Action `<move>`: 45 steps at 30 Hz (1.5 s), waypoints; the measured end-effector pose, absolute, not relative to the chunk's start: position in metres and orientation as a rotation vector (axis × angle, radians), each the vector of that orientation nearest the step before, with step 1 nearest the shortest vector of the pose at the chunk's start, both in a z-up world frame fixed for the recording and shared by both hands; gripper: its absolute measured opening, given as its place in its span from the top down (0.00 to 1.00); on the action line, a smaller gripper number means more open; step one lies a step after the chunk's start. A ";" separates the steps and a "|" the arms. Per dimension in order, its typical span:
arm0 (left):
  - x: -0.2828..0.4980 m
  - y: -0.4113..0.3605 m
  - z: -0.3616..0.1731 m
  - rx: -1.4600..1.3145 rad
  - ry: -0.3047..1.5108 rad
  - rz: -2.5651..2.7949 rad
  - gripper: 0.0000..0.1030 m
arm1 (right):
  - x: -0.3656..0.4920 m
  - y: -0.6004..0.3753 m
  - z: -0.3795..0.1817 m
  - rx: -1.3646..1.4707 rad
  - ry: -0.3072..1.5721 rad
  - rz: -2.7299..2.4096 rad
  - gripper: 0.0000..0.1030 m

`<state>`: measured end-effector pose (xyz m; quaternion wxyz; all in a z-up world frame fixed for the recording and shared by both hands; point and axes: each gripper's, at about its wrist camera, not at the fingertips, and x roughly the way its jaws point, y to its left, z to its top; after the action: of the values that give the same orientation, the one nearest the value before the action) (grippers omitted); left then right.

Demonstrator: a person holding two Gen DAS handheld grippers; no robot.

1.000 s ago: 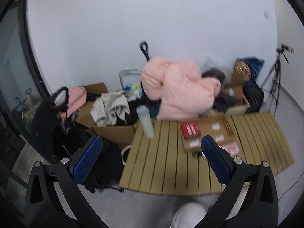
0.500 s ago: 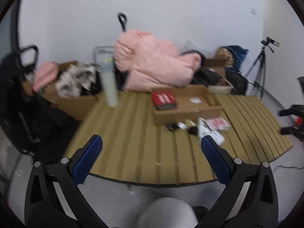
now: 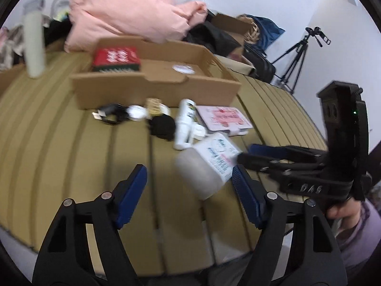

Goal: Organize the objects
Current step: 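Grasp the white plastic jug with the right gripper, then place the white jug into the tray beside the red box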

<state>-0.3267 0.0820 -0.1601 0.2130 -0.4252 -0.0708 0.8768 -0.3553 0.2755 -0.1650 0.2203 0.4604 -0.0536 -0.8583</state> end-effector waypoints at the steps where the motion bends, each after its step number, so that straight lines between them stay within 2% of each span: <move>1: -0.331 0.086 -0.165 -1.200 -0.200 2.415 0.35 | -0.356 0.273 -0.169 1.268 -0.161 -2.362 0.49; 4: -0.346 0.093 -0.183 -1.279 -0.251 2.322 0.64 | -0.365 0.270 -0.183 1.268 -0.234 -2.286 0.49; 6: -0.350 0.090 -0.184 -1.273 -0.297 2.290 0.68 | -0.371 0.275 -0.190 1.272 -0.325 -2.252 0.50; 10: -0.351 0.086 -0.176 -1.286 -0.308 2.309 0.73 | -0.372 0.280 -0.188 1.271 -0.420 -2.276 0.65; 13: -0.348 0.076 -0.156 -1.218 -0.351 2.327 0.73 | -0.366 0.276 -0.173 1.264 -0.428 -2.267 0.66; 19: -0.362 0.067 -0.089 -1.118 -0.332 2.347 0.73 | -0.369 0.265 -0.103 1.149 -0.410 -2.332 0.66; 24: -0.401 0.054 -0.043 -1.098 -0.375 2.369 0.76 | -0.395 0.252 -0.042 1.053 -0.337 -2.410 0.66; 28: -0.440 0.034 -0.029 -1.086 -0.397 2.425 0.76 | -0.433 0.227 -0.025 1.066 -0.309 -2.415 0.66; 32: -0.479 0.019 -0.048 -1.189 -0.364 2.474 0.77 | -0.470 0.203 -0.041 1.102 -0.327 -2.386 0.66; 35: -0.497 0.017 -0.066 -1.250 -0.278 2.524 0.79 | -0.496 0.185 -0.070 1.178 -0.334 -2.372 0.66; 40: -0.520 0.003 -0.106 -1.385 -0.258 2.538 0.82 | -0.529 0.165 -0.122 1.298 -0.386 -2.303 0.66; 42: -0.524 -0.002 -0.121 -1.434 -0.228 2.550 0.81 | -0.539 0.158 -0.140 1.353 -0.399 -2.275 0.66; 45: -0.523 -0.006 -0.134 -1.467 -0.211 2.565 0.74 | -0.546 0.153 -0.154 1.385 -0.365 -2.305 0.66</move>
<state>-0.5227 -0.0055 -0.1341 0.0896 -0.4931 -0.0710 0.8624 -0.5456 0.1534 -0.1540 0.2125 0.4987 -0.1315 -0.8300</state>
